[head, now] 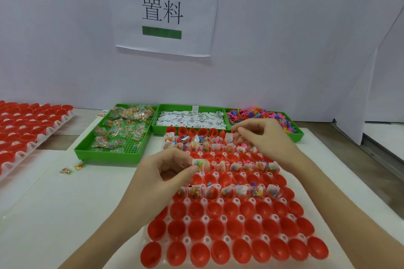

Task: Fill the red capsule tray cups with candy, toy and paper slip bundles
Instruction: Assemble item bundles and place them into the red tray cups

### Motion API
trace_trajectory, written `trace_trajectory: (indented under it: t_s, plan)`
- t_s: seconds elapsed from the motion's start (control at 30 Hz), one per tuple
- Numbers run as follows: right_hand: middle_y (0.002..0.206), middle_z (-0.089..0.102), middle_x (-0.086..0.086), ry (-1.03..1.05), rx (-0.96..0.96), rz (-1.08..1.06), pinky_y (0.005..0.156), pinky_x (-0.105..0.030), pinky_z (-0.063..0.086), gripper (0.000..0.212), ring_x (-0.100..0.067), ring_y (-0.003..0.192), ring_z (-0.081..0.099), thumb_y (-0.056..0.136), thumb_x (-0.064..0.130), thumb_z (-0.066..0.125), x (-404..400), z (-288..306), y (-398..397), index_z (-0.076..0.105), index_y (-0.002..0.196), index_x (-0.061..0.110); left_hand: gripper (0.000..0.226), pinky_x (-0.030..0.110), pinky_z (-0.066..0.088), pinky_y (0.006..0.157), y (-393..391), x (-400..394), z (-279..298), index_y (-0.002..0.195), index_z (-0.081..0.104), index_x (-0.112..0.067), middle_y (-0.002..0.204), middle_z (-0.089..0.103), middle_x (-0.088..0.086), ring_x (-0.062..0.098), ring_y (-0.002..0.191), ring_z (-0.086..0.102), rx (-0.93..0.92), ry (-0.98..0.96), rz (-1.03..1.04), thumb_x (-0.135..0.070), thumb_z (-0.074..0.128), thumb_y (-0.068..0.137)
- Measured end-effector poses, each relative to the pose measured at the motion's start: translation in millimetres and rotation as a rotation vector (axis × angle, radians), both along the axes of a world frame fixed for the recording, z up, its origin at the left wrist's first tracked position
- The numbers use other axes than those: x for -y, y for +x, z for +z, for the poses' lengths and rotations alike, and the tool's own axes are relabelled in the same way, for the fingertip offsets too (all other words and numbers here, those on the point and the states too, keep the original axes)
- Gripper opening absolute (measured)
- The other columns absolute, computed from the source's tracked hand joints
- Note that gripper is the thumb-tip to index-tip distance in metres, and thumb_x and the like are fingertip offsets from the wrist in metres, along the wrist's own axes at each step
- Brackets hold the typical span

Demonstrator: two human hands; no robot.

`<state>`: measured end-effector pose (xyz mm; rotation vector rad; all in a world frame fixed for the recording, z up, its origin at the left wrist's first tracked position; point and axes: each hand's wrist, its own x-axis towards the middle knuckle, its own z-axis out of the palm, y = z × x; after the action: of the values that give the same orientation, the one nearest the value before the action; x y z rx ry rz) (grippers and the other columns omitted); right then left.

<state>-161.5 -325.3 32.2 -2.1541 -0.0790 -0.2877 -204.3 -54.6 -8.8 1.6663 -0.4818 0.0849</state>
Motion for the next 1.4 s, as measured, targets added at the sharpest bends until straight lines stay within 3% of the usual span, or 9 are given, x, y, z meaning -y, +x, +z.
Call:
trace_trajectory:
  t_s: [0.07,0.17,0.3,0.37,0.57,0.7,0.87,1.07,1.4]
  plan:
    - [0.087,0.078,-0.001,-0.073,-0.022,-0.075,0.064,-0.023,0.057,0.017,-0.013,0.078,0.073,0.100,0.011,0.061,19,-2,30,0.077,0.103,0.016,0.008,0.036,0.059,0.070,2,0,-2,0.083,0.073,-0.021,0.076,0.072,0.008,0.023,0.070,0.070,-0.014,0.004,0.002,-0.017,0.080,0.083]
    - [0.094,0.077,-0.009,-0.284,-0.081,-0.164,0.087,-0.036,0.058,0.015,-0.022,0.090,0.073,0.098,0.012,0.064,47,-7,72,0.078,0.104,0.009,0.009,0.032,0.058,0.067,3,0,-3,0.085,0.074,-0.020,0.076,0.072,0.008,0.021,0.069,0.070,-0.017,0.002,0.002,-0.025,0.080,0.080]
    - [0.111,0.075,-0.006,-0.593,-0.228,-0.114,0.077,-0.024,0.047,0.017,-0.017,0.101,0.067,0.096,0.021,0.069,73,-9,104,0.079,0.108,0.013,0.008,0.026,0.058,0.064,4,-1,-2,0.084,0.075,-0.023,0.074,0.072,0.008,0.021,0.067,0.069,-0.007,-0.007,0.001,-0.025,0.080,0.078]
    - [0.119,0.074,-0.004,-0.655,-0.279,-0.051,0.082,-0.025,0.044,0.020,-0.015,0.103,0.064,0.098,0.025,0.066,79,-11,113,0.078,0.112,0.016,0.006,0.019,0.054,0.058,4,-2,0,0.082,0.074,-0.023,0.071,0.071,0.010,0.021,0.063,0.069,0.003,0.000,0.017,-0.023,0.079,0.078]
    - [0.116,0.074,0.001,-0.664,-0.331,0.072,0.085,-0.027,0.046,0.019,-0.011,0.101,0.065,0.095,0.031,0.070,84,-9,123,0.079,0.108,0.021,0.007,0.020,0.054,0.059,4,-3,2,0.082,0.073,-0.020,0.068,0.070,0.013,0.027,0.060,0.069,0.011,0.002,0.037,-0.019,0.080,0.080]
    - [0.106,0.073,0.001,-0.593,-0.334,0.082,0.069,-0.020,0.051,0.013,-0.002,0.086,0.062,0.093,0.027,0.073,86,-5,123,0.078,0.101,0.019,0.008,0.019,0.054,0.059,3,-3,2,0.081,0.073,-0.022,0.067,0.070,0.011,0.024,0.060,0.069,0.003,0.000,0.030,-0.018,0.080,0.081]
    - [0.100,0.074,0.004,-0.518,-0.316,0.079,0.061,-0.014,0.049,0.012,-0.005,0.081,0.064,0.093,0.023,0.073,90,-3,115,0.079,0.101,0.016,0.008,0.019,0.053,0.059,3,-3,4,0.081,0.073,-0.022,0.066,0.070,0.010,0.025,0.059,0.069,0.011,0.000,0.039,-0.017,0.080,0.081]
    - [0.088,0.071,0.006,-0.505,-0.074,-0.108,0.084,-0.031,0.050,0.008,-0.012,0.087,0.065,0.094,0.022,0.072,93,-14,104,0.079,0.097,0.019,0.009,0.020,0.054,0.060,3,-4,6,0.079,0.073,-0.022,0.070,0.072,0.008,0.022,0.061,0.070,-0.004,-0.013,0.045,-0.018,0.081,0.079]
    - [0.093,0.072,-0.003,-0.519,-0.047,-0.252,0.077,-0.026,0.047,0.017,-0.013,0.083,0.063,0.088,0.023,0.078,79,-22,94,0.078,0.097,0.009,0.008,0.021,0.054,0.059,3,-5,6,0.079,0.073,-0.026,0.074,0.073,0.007,0.026,0.063,0.070,0.013,0.023,0.057,-0.024,0.081,0.077]
